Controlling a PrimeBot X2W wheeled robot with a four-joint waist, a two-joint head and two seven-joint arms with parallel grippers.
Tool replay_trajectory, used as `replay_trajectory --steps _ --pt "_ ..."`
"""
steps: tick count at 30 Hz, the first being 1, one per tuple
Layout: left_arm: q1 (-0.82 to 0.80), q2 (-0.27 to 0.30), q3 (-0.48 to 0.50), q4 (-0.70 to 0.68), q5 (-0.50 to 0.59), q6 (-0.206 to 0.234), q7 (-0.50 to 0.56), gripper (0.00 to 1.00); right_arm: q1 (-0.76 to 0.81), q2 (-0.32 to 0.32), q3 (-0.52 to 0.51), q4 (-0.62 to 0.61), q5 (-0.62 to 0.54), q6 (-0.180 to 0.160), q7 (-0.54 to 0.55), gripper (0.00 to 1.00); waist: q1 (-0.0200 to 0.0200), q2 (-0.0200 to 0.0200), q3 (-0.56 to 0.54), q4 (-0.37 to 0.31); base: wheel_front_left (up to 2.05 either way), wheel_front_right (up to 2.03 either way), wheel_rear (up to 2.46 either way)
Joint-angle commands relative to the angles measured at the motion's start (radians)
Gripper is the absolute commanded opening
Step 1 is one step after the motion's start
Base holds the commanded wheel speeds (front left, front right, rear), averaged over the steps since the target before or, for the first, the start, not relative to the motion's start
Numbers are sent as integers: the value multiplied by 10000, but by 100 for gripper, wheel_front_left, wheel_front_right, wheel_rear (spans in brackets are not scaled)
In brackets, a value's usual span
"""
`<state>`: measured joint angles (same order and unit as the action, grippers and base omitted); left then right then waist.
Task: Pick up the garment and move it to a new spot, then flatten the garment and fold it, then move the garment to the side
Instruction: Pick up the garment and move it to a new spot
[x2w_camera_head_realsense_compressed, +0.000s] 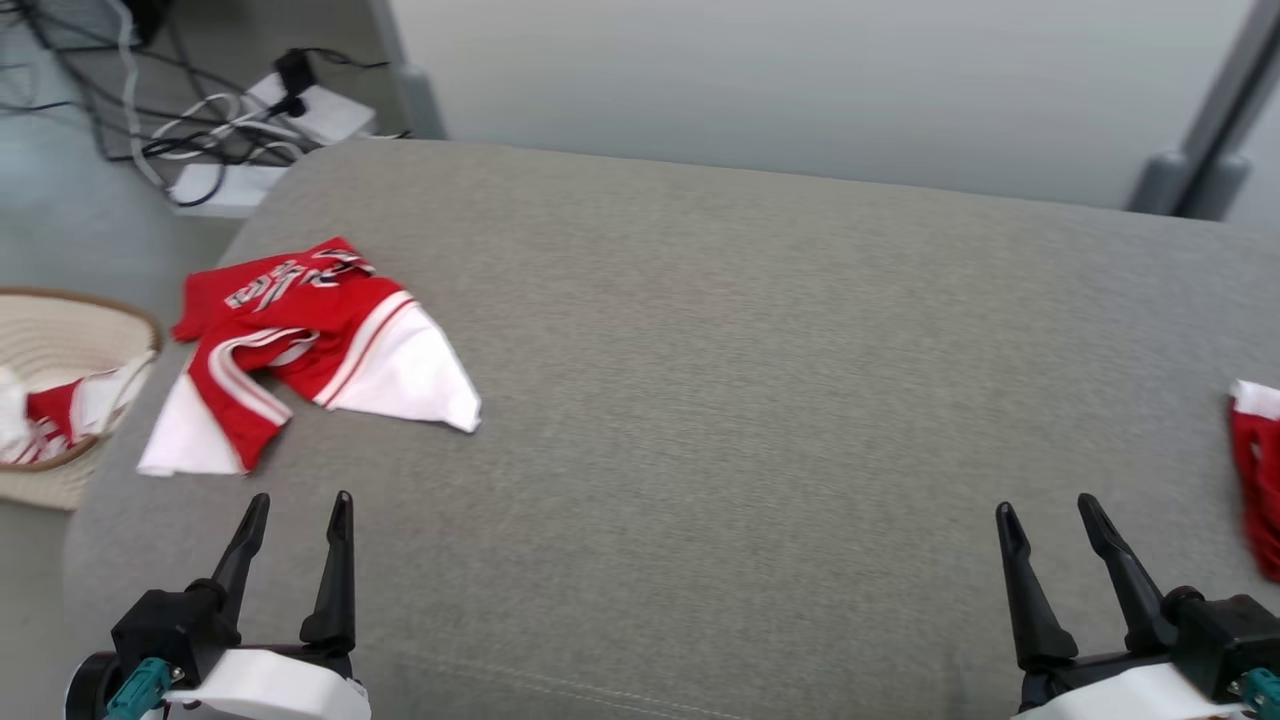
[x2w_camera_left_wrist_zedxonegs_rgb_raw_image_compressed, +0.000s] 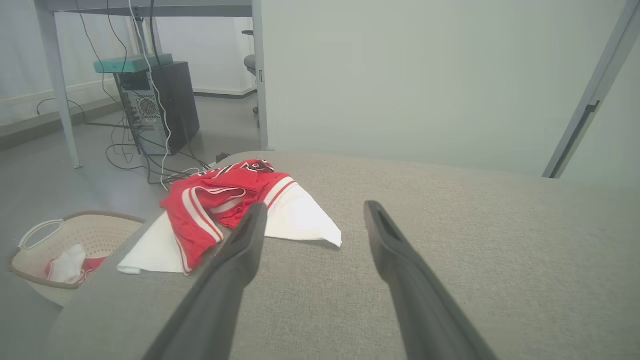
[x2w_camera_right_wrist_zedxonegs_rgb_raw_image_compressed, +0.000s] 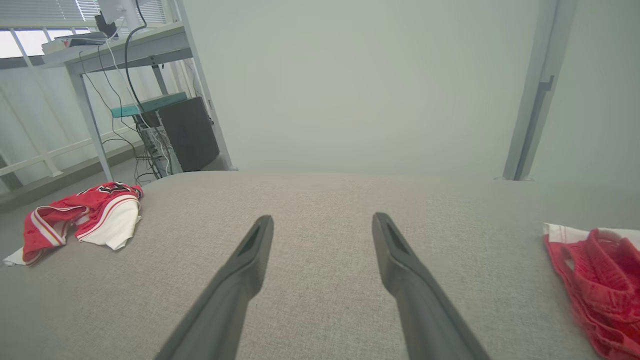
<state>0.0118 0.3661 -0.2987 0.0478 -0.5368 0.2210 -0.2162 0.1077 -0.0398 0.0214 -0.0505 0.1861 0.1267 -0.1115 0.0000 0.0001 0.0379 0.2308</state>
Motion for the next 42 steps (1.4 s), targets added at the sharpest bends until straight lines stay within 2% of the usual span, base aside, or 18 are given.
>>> replay_trajectory --steps 1,8,14,27,35,39,42 --pt "-505 195 422 -175 -15 46 -137 100 -281 -105 341 -349 55 40 57 100 0 -1 -22 777 0 0 0" --pt "-416 48 434 44 -115 -11 -240 100 -171 -105 432 -494 45 40 193 100 0 -1 -96 1949 0 0 0" --pt "-412 -30 440 178 -167 -94 -301 100 -152 -105 503 -558 57 40 292 100 0 -1 -123 2328 0 0 0" --pt "-634 -195 607 296 -281 -152 -379 100 -137 -105 625 -484 167 40 306 100 0 -1 -176 2346 0 0 0" --pt "-1210 -474 1265 193 -331 7 -438 100 -196 -105 605 -601 141 40 357 100 0 -1 51 2156 0 0 0" --pt "-2402 -187 1704 358 -139 -257 -449 100 -309 -105 571 -728 15 40 455 100 0 -1 342 2031 0 0 0" --pt "-3613 199 1937 780 -117 -646 -441 100 -449 -105 591 -876 -112 40 579 100 0 -1 623 1860 0 0 0"
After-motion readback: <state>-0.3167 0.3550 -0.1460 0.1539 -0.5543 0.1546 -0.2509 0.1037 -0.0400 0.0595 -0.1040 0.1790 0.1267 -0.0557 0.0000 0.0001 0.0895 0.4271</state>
